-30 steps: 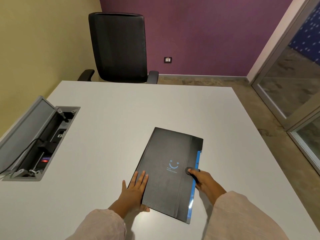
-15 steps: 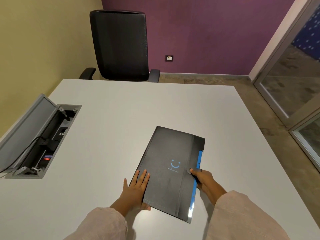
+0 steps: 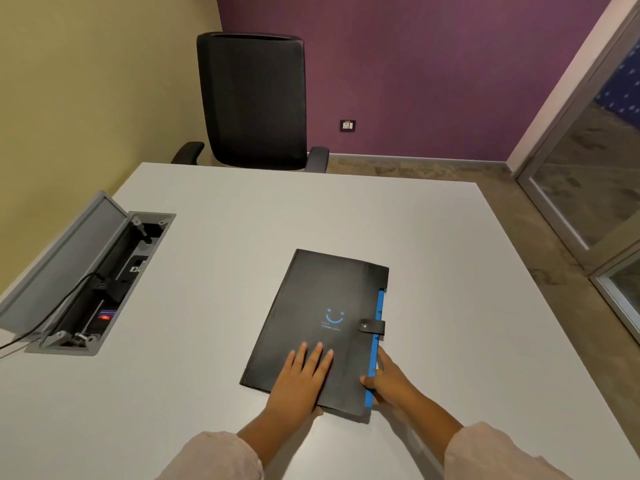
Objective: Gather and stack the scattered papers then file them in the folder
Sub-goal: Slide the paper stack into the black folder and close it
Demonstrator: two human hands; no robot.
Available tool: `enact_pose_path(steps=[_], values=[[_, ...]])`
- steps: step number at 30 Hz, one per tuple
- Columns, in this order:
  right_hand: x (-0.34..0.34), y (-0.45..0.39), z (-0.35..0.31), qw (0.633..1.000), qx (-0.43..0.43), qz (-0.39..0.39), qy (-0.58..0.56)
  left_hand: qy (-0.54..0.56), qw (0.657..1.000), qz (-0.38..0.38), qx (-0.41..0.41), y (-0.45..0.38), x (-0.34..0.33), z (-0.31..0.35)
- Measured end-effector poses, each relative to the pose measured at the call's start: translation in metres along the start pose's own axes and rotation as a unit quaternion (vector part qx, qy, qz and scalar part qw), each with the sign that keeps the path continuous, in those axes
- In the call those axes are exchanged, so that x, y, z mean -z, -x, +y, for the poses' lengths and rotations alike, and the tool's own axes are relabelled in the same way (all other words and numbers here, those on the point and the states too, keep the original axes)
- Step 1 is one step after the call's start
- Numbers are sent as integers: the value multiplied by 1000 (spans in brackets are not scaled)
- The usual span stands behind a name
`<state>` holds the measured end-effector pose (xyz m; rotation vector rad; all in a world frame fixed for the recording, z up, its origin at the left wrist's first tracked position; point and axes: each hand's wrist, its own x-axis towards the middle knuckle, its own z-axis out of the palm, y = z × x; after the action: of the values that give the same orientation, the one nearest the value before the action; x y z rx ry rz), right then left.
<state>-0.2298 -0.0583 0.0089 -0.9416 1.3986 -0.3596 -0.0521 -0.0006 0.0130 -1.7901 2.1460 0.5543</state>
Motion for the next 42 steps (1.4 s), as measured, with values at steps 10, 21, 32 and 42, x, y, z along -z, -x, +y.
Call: enact_pose_path(steps=[10,21,32,42], values=[[-43,-11,-40,997,23,-60,35,-68,989,79,108,23,19,-51],[-18,1,-17,995,-67,-56,43,-65,975,38,210,36,8,-161],[-1,4,0,983,-16,-5,181,13,960,23,278,38,-5,-197],[2,-5,3,984,2,9,179,25,955,-3,296,34,-10,-206]])
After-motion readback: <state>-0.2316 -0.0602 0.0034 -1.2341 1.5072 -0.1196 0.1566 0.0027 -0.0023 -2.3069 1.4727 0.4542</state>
